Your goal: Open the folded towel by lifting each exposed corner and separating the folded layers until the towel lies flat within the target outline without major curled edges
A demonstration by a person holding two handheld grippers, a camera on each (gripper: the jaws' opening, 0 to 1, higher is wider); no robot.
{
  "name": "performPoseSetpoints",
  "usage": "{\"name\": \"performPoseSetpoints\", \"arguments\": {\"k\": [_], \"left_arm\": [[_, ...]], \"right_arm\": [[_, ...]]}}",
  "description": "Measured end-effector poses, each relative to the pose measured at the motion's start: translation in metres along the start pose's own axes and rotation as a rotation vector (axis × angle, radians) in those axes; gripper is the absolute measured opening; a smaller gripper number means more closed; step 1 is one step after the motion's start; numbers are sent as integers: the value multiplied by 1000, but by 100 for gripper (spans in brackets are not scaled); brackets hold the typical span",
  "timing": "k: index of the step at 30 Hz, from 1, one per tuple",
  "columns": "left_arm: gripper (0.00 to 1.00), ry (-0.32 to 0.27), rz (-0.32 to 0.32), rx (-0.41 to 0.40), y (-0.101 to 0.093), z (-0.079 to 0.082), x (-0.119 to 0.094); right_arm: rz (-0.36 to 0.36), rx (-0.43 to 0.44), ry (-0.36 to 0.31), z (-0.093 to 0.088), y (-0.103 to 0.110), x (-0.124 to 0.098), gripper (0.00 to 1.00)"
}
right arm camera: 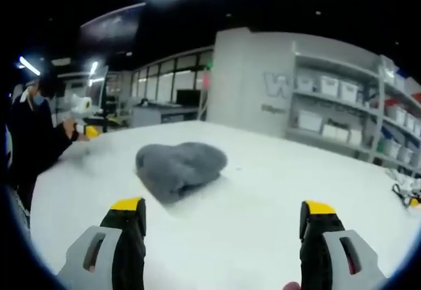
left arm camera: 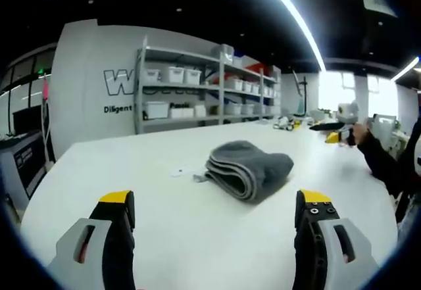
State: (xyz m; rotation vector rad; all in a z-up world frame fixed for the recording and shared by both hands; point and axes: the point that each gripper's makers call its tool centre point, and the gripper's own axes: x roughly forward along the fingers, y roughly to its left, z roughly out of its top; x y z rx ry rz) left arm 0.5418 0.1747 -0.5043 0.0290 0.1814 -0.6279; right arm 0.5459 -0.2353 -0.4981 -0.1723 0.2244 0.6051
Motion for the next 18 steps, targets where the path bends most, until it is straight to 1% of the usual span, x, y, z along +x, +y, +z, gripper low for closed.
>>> {"name": "performPoseSetpoints", "arguments": {"k": [3, 6, 8, 10, 14, 18], "left_arm": [[99, 2, -4, 2, 0, -1, 1], [99, 4, -10, -1, 0, -3, 2], [98, 3, -13, -6, -1, -3, 2], [98, 2, -17, -7, -3, -3, 3], [98, -4, -39, -3, -10, -3, 6], [98, -14, -52, -2, -14, -1, 8]], "right_arm": [[-2, -1, -7, 2, -2, -3, 98], [11, 8, -22, 3, -6, -5, 98], [51, 22, -31, 1, -4, -6, 97], [62, 44, -36, -1, -7, -7, 95], [54, 26, -15, -7, -13, -8, 96], [67, 17, -20, -5, -11, -12, 96]]}}
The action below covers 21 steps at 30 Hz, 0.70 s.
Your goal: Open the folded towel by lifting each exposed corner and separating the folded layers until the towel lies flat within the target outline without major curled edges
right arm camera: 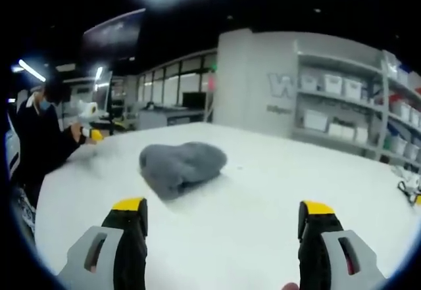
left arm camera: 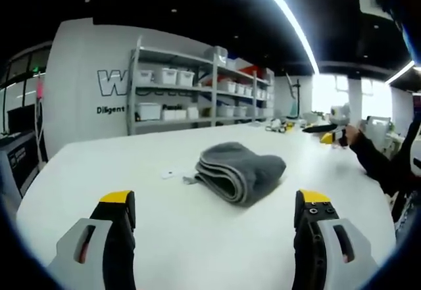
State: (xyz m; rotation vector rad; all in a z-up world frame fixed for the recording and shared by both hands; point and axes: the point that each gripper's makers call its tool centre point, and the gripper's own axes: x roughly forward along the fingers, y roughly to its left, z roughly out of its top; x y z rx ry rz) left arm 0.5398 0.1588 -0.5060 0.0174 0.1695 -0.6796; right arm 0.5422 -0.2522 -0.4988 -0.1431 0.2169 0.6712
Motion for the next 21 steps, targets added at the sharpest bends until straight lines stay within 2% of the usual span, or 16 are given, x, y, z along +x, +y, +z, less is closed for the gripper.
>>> {"name": "performPoseSetpoints", "arguments": {"k": [8, 9, 16, 19, 21], "left_arm": [[96, 3, 6, 2, -1, -1, 1], [96, 2, 3, 2, -2, -1, 2], [95, 7, -37, -3, -7, -5, 11], [96, 10, -34, -1, -5, -6, 17], [96, 5, -26, -11, 1, -2, 21]], "right_arm": [[-5, -9, 14, -2, 0, 1, 96], [-15, 1, 10, -2, -2, 1, 99], [-39, 33, -10, 0, -11, 1, 97], [-10, 61, -9, -2, -6, 6, 95], [2, 46, 8, -4, -1, 10, 95]]}}
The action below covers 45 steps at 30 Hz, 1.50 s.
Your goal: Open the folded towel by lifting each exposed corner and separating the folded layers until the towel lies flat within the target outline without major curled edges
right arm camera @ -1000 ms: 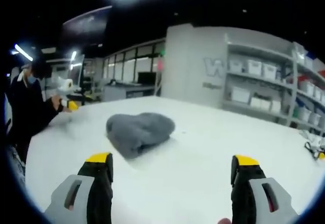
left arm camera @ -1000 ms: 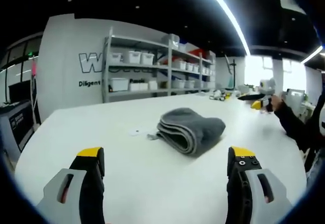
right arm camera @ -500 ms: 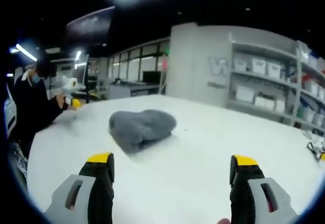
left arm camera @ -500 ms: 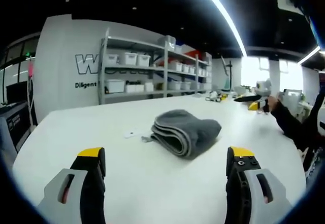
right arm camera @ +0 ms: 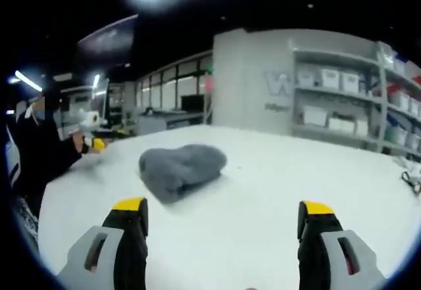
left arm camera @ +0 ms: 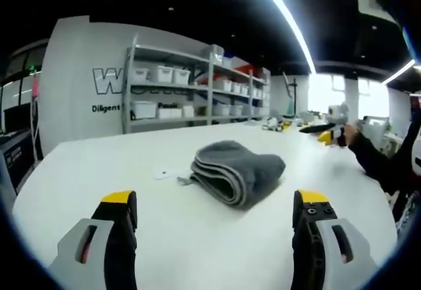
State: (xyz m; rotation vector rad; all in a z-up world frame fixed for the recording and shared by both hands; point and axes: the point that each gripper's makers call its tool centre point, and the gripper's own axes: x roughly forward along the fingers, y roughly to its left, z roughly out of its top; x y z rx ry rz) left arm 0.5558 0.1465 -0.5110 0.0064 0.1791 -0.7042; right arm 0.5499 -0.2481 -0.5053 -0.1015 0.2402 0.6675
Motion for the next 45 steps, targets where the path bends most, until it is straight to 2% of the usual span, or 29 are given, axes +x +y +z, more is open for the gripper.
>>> {"name": "performPoseSetpoints", "arguments": {"k": [3, 6, 10, 17, 28, 41, 45], "left_arm": [[96, -6, 10, 2, 2, 6, -1], [96, 8, 20, 28, 0, 8, -1], [95, 19, 13, 20, 0, 10, 4], [96, 42, -9, 12, -2, 7, 15], [96, 47, -7, 6, 4, 8, 13], [96, 47, -33, 23, 3, 32, 18], [96, 43, -35, 26, 3, 37, 17]], "right_arm": [[-9, -25, 12, -1, 0, 1, 95], [4, 0, -6, 6, 0, 3, 95], [-2, 4, -8, 11, -4, 8, 95], [-7, 13, -3, 11, -7, 15, 93], [-11, 19, 4, 14, -12, 18, 92], [-19, -15, 25, 30, -7, 16, 90], [8, -16, 21, 35, -1, 16, 90]]}}
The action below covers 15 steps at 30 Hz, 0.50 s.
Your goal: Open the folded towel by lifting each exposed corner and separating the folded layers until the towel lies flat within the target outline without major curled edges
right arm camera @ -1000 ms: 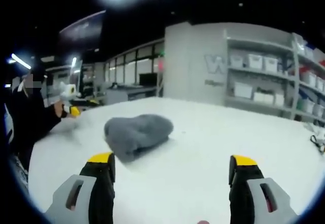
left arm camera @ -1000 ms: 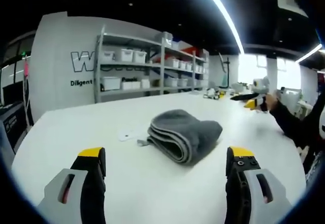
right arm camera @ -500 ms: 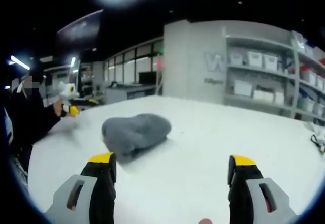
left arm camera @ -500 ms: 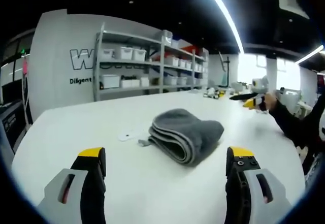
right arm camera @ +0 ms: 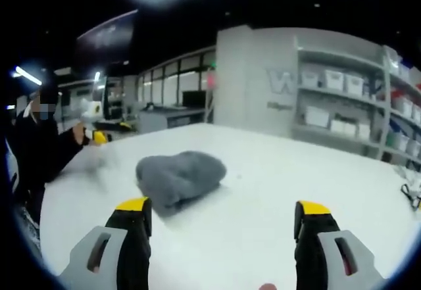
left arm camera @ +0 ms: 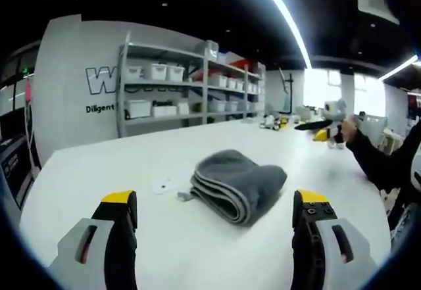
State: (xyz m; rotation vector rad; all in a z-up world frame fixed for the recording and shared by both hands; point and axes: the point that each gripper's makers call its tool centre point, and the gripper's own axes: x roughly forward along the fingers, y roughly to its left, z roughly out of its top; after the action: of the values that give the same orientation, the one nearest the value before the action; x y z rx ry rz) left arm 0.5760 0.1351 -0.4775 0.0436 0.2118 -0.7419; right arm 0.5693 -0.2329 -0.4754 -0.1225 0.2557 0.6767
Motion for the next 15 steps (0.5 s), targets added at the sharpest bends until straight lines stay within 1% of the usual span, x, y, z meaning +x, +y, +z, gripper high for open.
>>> {"name": "performPoseSetpoints", "arguments": {"k": [3, 5, 7, 9, 11, 15], "left_arm": [[97, 4, 15, 14, 5, 2, 3], [98, 0, 23, 11, 8, 2, 6], [98, 7, 16, -6, 5, -3, 10], [98, 22, 1, -9, 2, -8, 16], [98, 42, -3, -4, 3, -11, 20], [97, 44, -12, -6, 5, -8, 25]], "right_arm": [[10, 2, 6, 4, -3, 7, 91], [6, 11, -5, 7, -8, 12, 91], [5, 28, -10, 5, -12, 18, 90], [14, 35, 4, 0, -11, 24, 90], [10, 32, 15, -4, -12, 26, 89], [11, 34, 21, -6, -14, 25, 89]]}}
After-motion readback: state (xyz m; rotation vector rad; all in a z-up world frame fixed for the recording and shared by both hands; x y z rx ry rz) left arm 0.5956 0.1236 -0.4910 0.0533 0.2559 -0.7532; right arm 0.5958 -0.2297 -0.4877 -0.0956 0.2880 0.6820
